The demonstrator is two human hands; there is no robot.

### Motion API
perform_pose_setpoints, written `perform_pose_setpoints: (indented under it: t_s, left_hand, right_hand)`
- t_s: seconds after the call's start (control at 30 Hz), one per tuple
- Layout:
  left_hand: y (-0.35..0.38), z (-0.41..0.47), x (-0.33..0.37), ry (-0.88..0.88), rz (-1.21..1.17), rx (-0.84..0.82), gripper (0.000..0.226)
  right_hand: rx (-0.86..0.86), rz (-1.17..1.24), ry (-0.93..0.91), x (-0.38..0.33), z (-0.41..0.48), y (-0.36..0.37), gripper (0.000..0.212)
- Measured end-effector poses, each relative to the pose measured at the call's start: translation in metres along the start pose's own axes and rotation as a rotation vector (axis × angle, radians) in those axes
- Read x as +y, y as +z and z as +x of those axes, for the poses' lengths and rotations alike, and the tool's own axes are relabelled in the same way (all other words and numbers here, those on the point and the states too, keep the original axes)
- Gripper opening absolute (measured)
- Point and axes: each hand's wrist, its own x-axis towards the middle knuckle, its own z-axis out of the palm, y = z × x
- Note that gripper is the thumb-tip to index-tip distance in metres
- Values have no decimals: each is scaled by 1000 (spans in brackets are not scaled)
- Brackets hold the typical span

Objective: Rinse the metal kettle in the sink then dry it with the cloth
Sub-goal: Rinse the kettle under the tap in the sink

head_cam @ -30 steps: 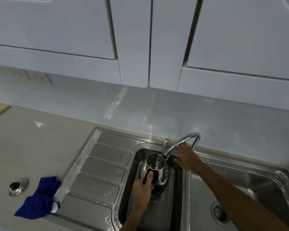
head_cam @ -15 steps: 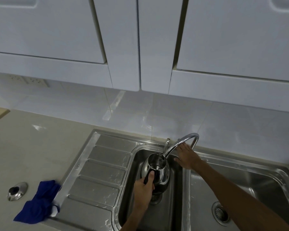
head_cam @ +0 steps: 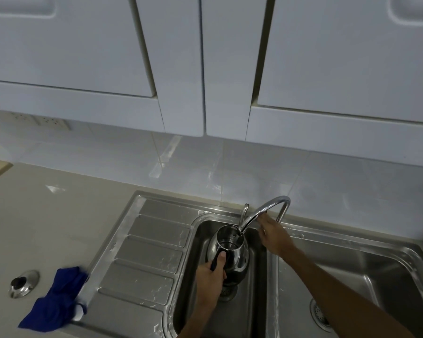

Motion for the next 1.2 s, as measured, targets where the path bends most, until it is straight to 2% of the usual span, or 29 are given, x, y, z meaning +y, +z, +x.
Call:
perform_pose_setpoints:
  t_s: [0.1, 0.2, 0.3, 0.37, 0.43, 0.53, 0.63, 0.77, 1.2]
  left_hand:
    - [3, 2, -2, 3, -1, 15, 58]
    - [7, 2, -2, 15, 6, 31, 59]
    - [10, 0, -4, 14, 7, 14, 57]
    - [11, -2, -6, 6, 9, -7, 57]
    - [13, -5, -8, 7, 15, -7, 56]
    - [16, -10, -6, 21, 16, 15, 58]
    - [17, -13, -4, 32, -3, 11, 59]
    - [16, -15, -2, 9, -53, -89, 55]
    - [2, -16, 2, -5, -33, -328, 47]
  right_hand:
    - [48, 163, 256, -16, -27, 20, 33]
    - [23, 421, 522, -28, -46, 51, 26]
    - [-50, 868, 868, -41, -59, 76, 31]
    - [-17, 1175, 1103, -45, -65, 89, 37]
    - [25, 1338, 1201, -56, -70, 85, 40]
    - [13, 1496, 1267, -70, -78, 71, 37]
    - [7, 1516, 1328, -72, -79, 65, 43]
    - [37, 1518, 1378, -68, -76, 64, 51]
    - [89, 1611, 1368, -71, -74, 51, 49]
